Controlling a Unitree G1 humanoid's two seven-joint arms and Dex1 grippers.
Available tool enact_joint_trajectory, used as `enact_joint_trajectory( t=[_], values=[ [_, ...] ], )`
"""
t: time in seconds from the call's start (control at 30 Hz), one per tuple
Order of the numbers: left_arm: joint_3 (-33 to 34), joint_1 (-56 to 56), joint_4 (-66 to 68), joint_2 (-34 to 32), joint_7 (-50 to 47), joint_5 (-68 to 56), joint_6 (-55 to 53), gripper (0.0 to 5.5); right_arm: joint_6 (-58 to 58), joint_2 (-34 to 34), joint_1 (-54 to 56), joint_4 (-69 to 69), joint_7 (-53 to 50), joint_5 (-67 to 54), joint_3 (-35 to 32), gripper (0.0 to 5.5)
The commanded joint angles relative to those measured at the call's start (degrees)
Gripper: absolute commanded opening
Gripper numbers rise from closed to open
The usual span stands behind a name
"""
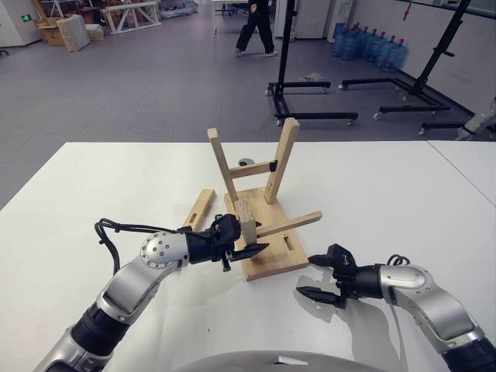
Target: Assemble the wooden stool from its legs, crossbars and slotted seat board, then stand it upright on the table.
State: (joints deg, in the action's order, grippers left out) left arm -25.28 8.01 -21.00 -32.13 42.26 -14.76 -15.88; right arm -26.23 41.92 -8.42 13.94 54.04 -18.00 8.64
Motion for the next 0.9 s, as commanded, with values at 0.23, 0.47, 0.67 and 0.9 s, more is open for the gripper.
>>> enact_joint_trajectory(
  t=[0.23,0.47,0.67,0.9],
  values=[
    [-4.7,-1.9,5.1,-3.4,0.6,6.9,-6.8,2.41,-0.5,-1.1,-0.3,0.4,0.4,0.0,1.9,4.43],
    [-3.4,-3.1,4.9,-2.2,1.0,7.2,-8.0,3.41,-0.2,-1.2,-0.3,0.0,0.4,0.2,2.3,4.43],
    [-1.0,-3.6,4.5,-3.5,1.9,7.6,-6.3,4.29,0.1,-1.1,-0.4,-0.5,0.3,0.4,2.2,4.43],
    [12.4,-5.4,-2.3,-7.1,3.6,-0.6,-10.9,4.54,0.3,-0.6,-1.0,-0.7,0.0,-0.2,0.6,4.43]
  ],
)
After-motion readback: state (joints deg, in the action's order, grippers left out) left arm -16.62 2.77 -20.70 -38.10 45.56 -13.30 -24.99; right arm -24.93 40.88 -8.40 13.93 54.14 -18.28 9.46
